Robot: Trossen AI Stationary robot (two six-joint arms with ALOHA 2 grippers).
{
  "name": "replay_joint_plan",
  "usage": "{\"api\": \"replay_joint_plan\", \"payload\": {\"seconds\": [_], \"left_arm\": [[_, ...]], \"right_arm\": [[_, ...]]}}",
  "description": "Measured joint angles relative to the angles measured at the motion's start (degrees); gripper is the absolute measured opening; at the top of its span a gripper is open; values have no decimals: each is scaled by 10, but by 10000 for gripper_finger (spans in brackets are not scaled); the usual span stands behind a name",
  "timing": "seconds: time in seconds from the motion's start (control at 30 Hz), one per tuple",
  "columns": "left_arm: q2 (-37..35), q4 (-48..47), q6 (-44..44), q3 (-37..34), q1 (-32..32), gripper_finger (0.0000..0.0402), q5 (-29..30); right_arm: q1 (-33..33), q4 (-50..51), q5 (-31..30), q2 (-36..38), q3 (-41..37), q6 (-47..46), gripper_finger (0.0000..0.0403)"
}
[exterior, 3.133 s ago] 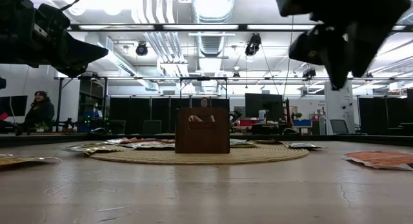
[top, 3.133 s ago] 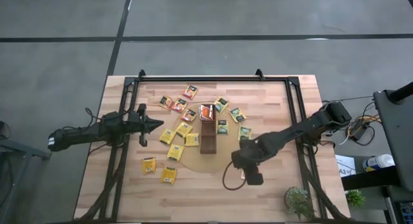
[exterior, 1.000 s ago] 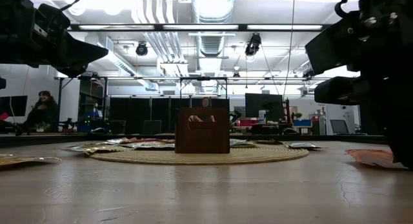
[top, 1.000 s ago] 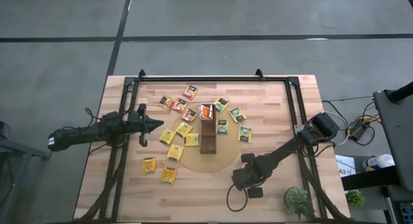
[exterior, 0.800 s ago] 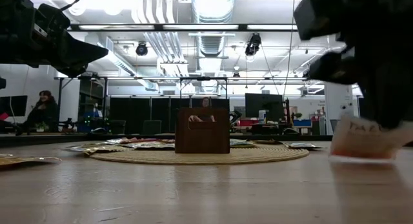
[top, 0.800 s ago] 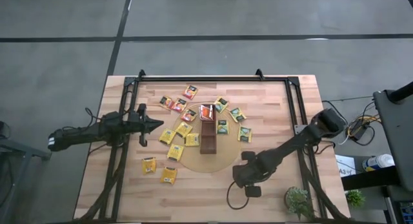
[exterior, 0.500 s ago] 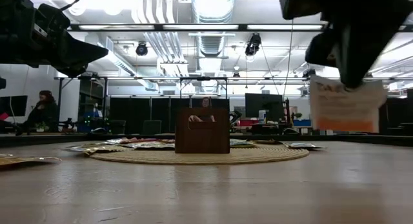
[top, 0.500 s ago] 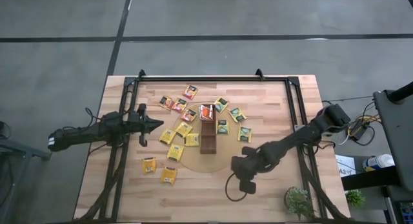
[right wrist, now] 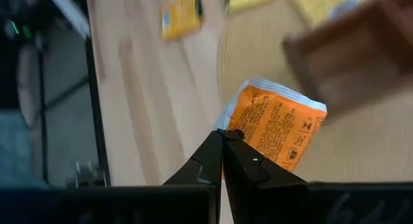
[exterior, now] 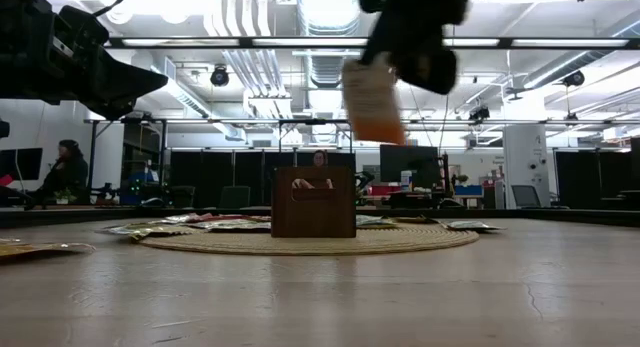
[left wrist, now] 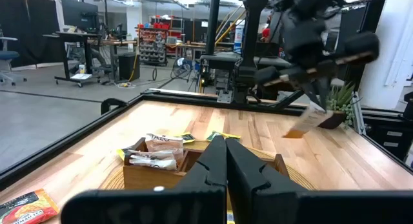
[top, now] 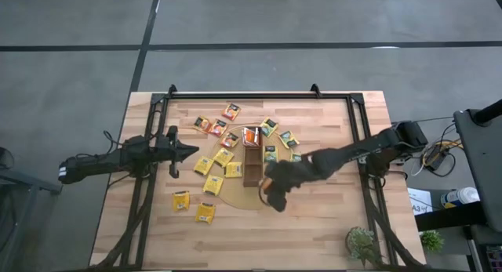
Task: Pick & Place Tea
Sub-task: Put the white tea bag into the top section of the wooden organizer
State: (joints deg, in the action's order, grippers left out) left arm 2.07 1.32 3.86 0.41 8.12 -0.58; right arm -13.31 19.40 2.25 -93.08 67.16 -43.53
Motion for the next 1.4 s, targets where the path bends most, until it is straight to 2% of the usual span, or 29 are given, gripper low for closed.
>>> {"api": "replay_joint_plan", "payload": {"seconds": [0.43, 0.73, 1.07, 1.4], "left_arm": [[0, 0, 0, 0, 0, 0, 0], [0, 0, 0, 0, 0, 0, 0], [0, 0, 0, 0, 0, 0, 0], [0, 0, 0, 0, 0, 0, 0]], "right_arm": [[164, -116, 7, 0, 0, -28, 8], [246, -157, 7, -2, -1, -54, 8], [268, -204, 23, -45, 3, -86, 8], [275, -201, 41, -80, 27, -91, 8]]}}
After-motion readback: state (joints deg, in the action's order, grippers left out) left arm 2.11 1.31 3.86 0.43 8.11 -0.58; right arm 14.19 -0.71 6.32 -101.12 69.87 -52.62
